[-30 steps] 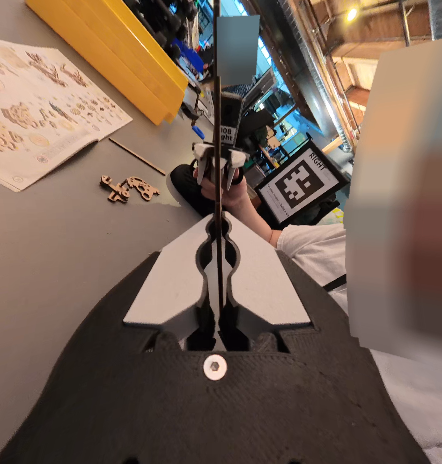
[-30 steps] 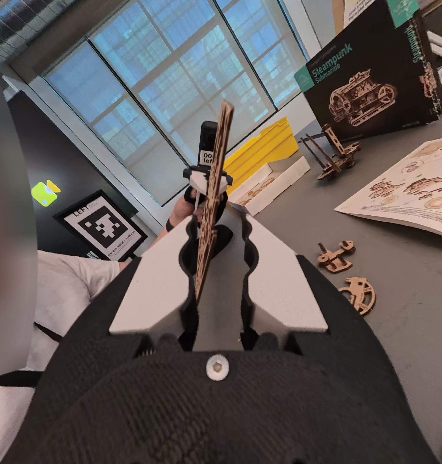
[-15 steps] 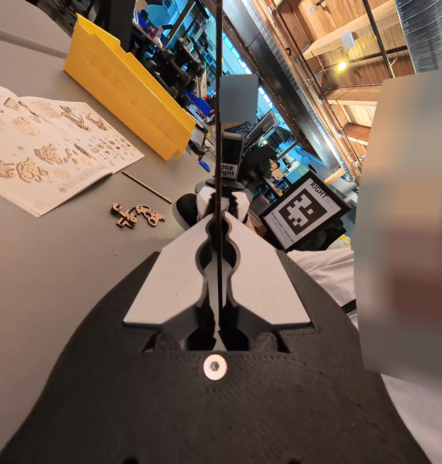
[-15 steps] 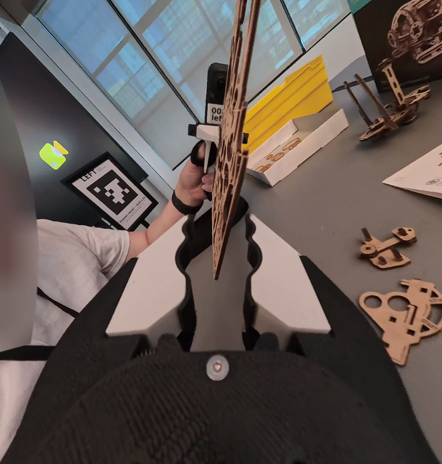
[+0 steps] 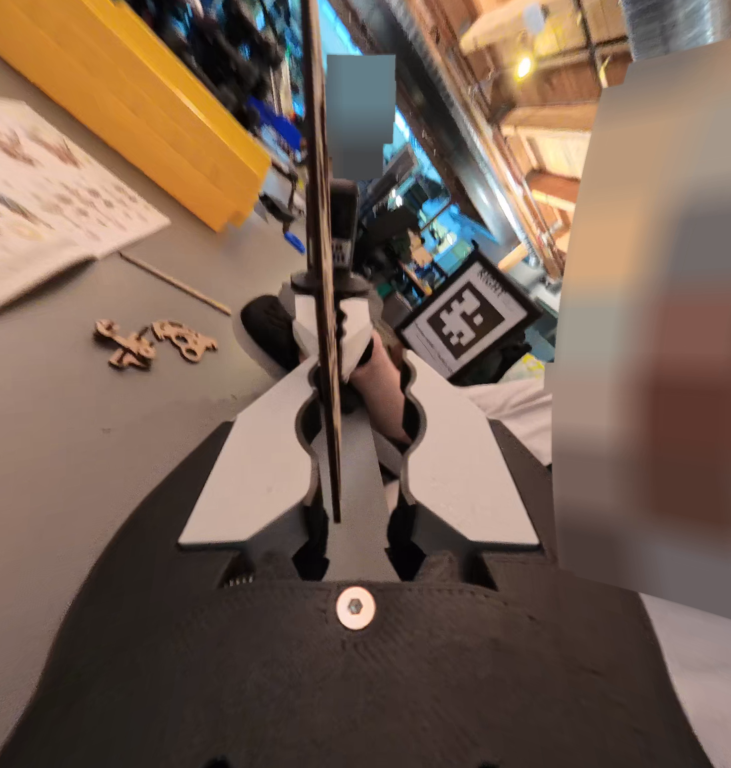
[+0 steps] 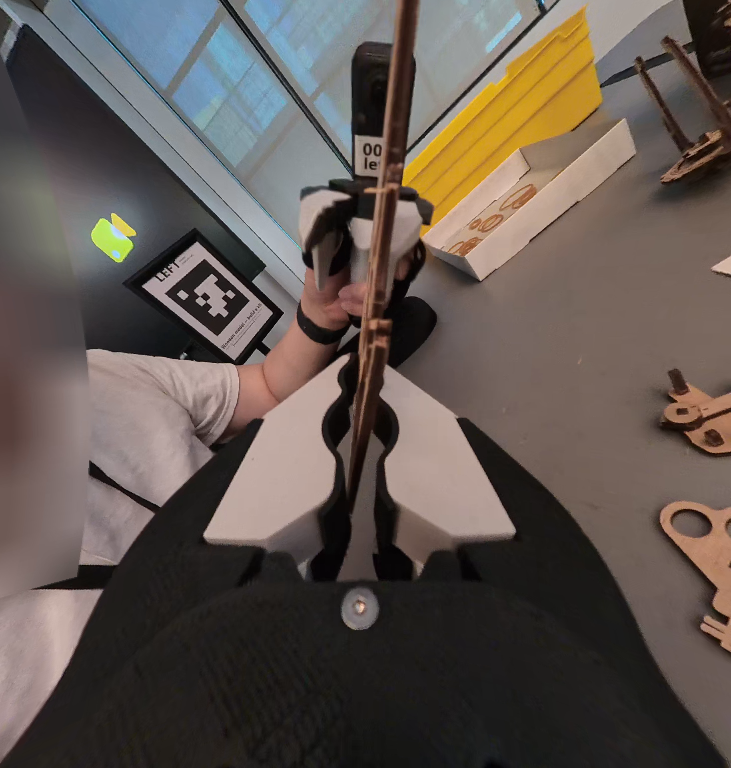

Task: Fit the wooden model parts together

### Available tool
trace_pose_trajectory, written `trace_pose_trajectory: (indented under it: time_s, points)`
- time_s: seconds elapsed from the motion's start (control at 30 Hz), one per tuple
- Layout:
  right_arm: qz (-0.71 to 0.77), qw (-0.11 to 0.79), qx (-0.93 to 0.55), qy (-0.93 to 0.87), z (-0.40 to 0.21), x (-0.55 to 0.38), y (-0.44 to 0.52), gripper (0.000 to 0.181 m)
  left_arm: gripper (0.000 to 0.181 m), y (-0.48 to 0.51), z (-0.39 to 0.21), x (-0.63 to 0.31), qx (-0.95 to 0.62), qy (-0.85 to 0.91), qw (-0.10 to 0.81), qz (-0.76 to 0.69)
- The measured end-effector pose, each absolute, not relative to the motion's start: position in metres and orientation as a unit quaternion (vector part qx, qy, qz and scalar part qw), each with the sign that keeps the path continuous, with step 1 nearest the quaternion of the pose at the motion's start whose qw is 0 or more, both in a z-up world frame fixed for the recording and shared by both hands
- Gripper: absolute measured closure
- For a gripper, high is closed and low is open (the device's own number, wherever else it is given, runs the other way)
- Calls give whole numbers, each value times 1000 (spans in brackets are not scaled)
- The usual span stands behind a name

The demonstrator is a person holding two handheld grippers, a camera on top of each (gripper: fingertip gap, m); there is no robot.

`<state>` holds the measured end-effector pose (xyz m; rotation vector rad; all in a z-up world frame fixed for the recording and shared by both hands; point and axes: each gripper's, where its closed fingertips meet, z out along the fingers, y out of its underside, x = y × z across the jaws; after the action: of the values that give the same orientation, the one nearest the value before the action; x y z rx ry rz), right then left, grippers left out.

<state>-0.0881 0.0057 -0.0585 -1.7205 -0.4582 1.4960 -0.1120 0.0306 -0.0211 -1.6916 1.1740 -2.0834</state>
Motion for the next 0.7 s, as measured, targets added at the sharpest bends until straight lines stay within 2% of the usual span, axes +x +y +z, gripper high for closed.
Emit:
trace_pose_trajectory:
  time_s: [0.1, 0.13, 0.2, 0.27, 0.53, 0.7]
  points:
    - [604, 392, -671, -177, -56, -89, 4, 181, 138, 15, -51, -103, -604, 446, 78, -656]
    - [601, 392, -672, -183, -56, -90, 3, 181, 143, 9, -55, -101, -604, 456, 70, -650]
    - [586, 390, -682, -195, -61, -92, 2, 181, 171, 1, -55, -99, -595, 463, 63, -654]
    - [582, 397, -683, -192, -61, -91, 4, 181, 180, 5, -58, -97, -604, 465, 84, -641]
    - [573, 402, -694, -169, -65, -89, 12, 172, 180, 12, -64, -94, -628, 448, 100, -628]
    - [573, 402, -700, -139, -69, -85, 17, 175, 180, 12, -67, -92, -636, 448, 106, -619]
